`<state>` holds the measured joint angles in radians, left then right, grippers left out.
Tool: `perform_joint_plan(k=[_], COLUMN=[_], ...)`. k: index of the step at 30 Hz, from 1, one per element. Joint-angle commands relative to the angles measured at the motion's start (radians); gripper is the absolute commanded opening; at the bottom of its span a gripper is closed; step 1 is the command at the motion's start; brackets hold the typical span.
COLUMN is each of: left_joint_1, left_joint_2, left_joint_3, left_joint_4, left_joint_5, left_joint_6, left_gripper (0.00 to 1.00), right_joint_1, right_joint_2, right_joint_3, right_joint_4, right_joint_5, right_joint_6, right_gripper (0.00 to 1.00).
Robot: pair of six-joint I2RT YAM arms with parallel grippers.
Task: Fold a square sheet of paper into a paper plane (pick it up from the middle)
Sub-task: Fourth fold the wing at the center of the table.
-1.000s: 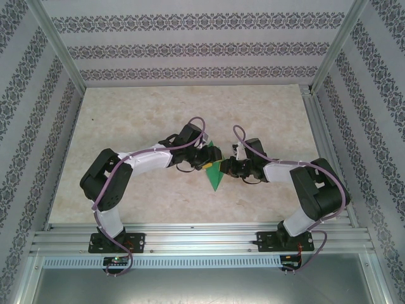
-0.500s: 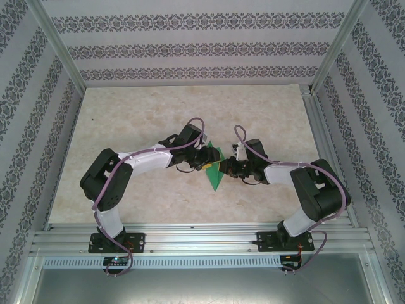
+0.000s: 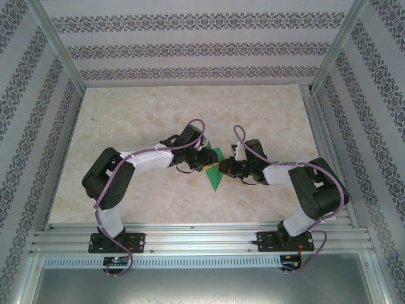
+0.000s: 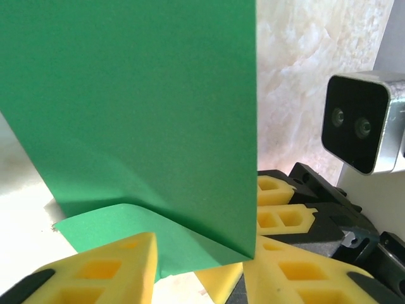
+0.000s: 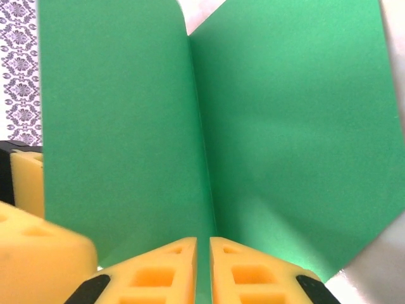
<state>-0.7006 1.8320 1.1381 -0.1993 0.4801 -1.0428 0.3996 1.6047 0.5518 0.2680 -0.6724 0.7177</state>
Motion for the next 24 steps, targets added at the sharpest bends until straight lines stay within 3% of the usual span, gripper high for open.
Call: perform_joint_plan(k=[1, 9, 12, 24], left_joint_1=[0.005, 0.006, 0.005, 0.047], left_joint_2=[0.017, 0.003, 0.005, 0.053], left_joint_3=[0.023, 0.038, 0.05, 0.04], left_joint_4=[-0.044, -0.096, -0.106, -0.038], left_joint_5=[-0.026, -0.052, -0.057, 0.018], left_joint_6=[0.005, 0.04, 0.057, 0.103], left_gripper=[0.35, 0.21, 0.12, 0.02], right_joint_1=[0.016, 0.016, 0.016, 0.017], right_joint_2=[0.012, 0.015, 0.014, -0.097], right_joint_3=[-0.004, 0.002, 0.004, -0.013], right_joint_4=[0.06, 0.031, 0.013, -0.153], right_joint_5=[-0.026, -0.007, 0.006, 0.088], right_joint_6=[0.011, 0.0, -0.007, -0.076], right_gripper=[0.14, 0.15, 0.15, 0.19])
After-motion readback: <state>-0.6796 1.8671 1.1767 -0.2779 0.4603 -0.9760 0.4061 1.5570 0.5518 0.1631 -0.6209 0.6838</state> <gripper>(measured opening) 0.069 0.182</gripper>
